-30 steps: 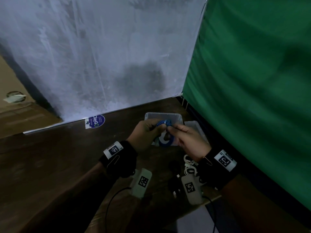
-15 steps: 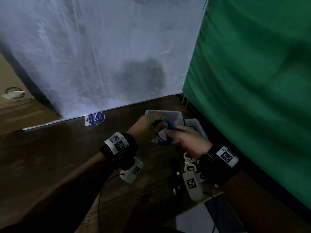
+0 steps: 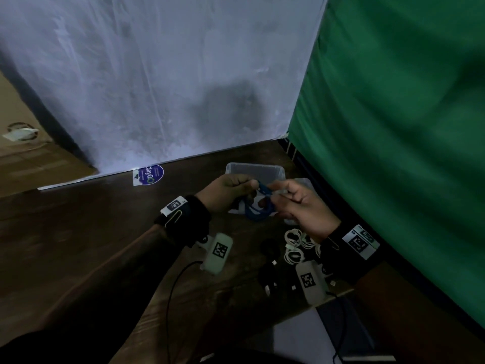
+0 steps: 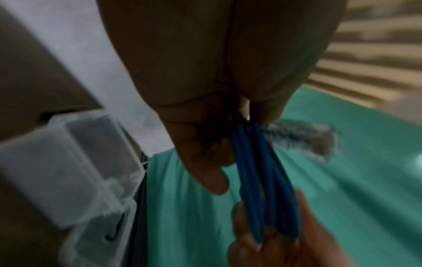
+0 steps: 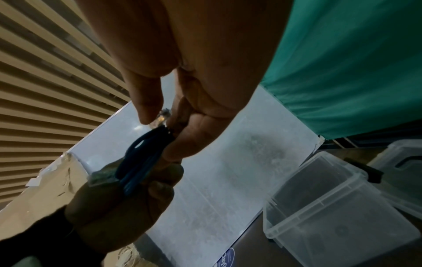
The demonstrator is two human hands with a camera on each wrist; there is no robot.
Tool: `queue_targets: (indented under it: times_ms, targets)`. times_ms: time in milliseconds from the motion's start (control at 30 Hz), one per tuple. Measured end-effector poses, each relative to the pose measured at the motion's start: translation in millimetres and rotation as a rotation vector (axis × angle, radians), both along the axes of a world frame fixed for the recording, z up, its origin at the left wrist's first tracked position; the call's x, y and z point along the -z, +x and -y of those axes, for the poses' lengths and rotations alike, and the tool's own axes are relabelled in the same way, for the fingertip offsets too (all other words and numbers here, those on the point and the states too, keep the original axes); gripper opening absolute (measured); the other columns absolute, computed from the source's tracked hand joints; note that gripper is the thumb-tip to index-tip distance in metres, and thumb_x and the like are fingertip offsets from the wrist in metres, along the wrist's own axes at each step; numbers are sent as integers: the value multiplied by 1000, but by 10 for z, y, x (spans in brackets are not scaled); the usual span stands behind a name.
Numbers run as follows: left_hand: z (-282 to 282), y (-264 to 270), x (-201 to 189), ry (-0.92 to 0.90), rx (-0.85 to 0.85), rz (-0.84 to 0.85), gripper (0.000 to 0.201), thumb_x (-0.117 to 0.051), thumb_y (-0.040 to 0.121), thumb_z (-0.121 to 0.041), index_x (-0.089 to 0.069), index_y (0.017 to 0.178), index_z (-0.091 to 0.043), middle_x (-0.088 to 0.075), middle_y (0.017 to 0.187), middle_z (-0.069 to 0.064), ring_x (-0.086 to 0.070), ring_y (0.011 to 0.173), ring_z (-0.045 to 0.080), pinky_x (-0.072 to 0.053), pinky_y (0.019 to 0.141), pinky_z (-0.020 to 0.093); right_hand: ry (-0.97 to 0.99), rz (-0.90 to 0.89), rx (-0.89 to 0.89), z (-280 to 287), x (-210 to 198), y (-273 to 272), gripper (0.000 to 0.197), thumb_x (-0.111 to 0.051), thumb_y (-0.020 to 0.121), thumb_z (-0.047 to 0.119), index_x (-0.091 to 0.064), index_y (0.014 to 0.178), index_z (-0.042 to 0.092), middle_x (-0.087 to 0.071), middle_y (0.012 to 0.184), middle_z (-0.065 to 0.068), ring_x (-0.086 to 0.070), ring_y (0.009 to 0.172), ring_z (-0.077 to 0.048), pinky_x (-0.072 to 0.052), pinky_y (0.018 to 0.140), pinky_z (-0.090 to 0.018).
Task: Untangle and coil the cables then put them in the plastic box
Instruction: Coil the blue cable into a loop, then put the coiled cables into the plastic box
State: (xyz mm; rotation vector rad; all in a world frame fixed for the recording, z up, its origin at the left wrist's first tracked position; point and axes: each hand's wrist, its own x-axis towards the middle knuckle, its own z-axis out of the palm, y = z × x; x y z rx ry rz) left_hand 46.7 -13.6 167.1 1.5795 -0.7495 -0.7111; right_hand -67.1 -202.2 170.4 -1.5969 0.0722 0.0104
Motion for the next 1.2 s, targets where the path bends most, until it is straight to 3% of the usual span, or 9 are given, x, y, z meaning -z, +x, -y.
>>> queue_targets:
  times_ms: [100, 233, 300, 467, 600, 700, 867, 1033, 1200]
  targets:
    - [64, -41, 31, -84, 108, -262, 25, -62, 88, -41, -68, 79, -18, -60, 74, -1, -56, 70, 13, -45, 67, 25, 14, -22, -54, 114, 25, -53, 31, -67, 87, 25, -62, 117, 15, -71, 109, -15, -69, 98, -24, -53, 77, -33]
    - [131, -96, 74, -79, 178, -342, 40, -41, 99, -24, -73, 75, -23, -65, 75, -3, -61, 73, 11, -48, 71, 23, 106, -60, -123, 228, 59, -101, 39, -63, 86, 17, -57, 122, 4, -68, 113, -22, -67, 103, -30, -56, 86, -38]
    - [161, -102, 128, -35, 121, -285, 32, -45, 99, -22, -74, 84, -21, -65, 77, -4, -60, 76, 11, -48, 74, 25, 86, -69, -130, 272, 112, -84, 38, -63, 87, 14, -56, 123, 3, -68, 113, -24, -68, 102, -29, -57, 85, -36]
    - [238, -98, 427, 206, -149, 226, 18, -60, 94, -21, -70, 107, -15, -68, 87, -9, -61, 73, -2, -51, 68, 16, -157, -121, 9, 284, 510, 65, 23, -68, 87, 3, -65, 100, 22, -72, 106, -12, -69, 100, -29, -58, 82, -41]
    - [153, -60, 871, 383, -246, 55, 24, -60, 94, -31, -67, 112, -16, -66, 95, 0, -64, 80, 15, -58, 69, 31, -314, -234, 102, 127, 1001, 222, 19, -75, 83, 12, -57, 87, 17, -66, 89, -7, -66, 87, -26, -57, 76, -40]
    - [-93, 27, 1231, 582, -262, -38, 31, -54, 96, -40, -60, 119, -21, -63, 103, 1, -62, 84, 16, -53, 61, 29, -442, -420, 120, -1, 1411, 374, 21, -76, 81, 13, -56, 77, 18, -62, 83, -5, -63, 84, -27, -56, 72, -39]
    - [-653, 84, 1728, 837, -114, -211, 13, -52, 98, -29, -61, 103, -22, -64, 89, -1, -61, 71, 12, -51, 62, 26, -488, -666, 181, -85, 1950, 556, 19, -75, 84, 19, -59, 88, 9, -63, 92, -10, -63, 91, -30, -58, 82, -46]
    - [-790, 258, 1884, 796, -194, -166, 19, -54, 96, -18, -65, 108, -8, -67, 93, 8, -62, 74, 16, -49, 54, 18, -554, -713, 216, -30, 2243, 787, 18, -76, 82, 22, -58, 84, 16, -67, 100, -12, -65, 93, -32, -56, 86, -44]
    - [-623, 531, 1761, 702, -220, -27, 8, -57, 94, -15, -64, 92, -16, -64, 93, 3, -62, 82, 19, -51, 75, 30, -625, -657, 161, 8, 2276, 965, 24, -69, 86, 14, -66, 110, 9, -65, 115, -12, -61, 106, -29, -46, 88, -32]
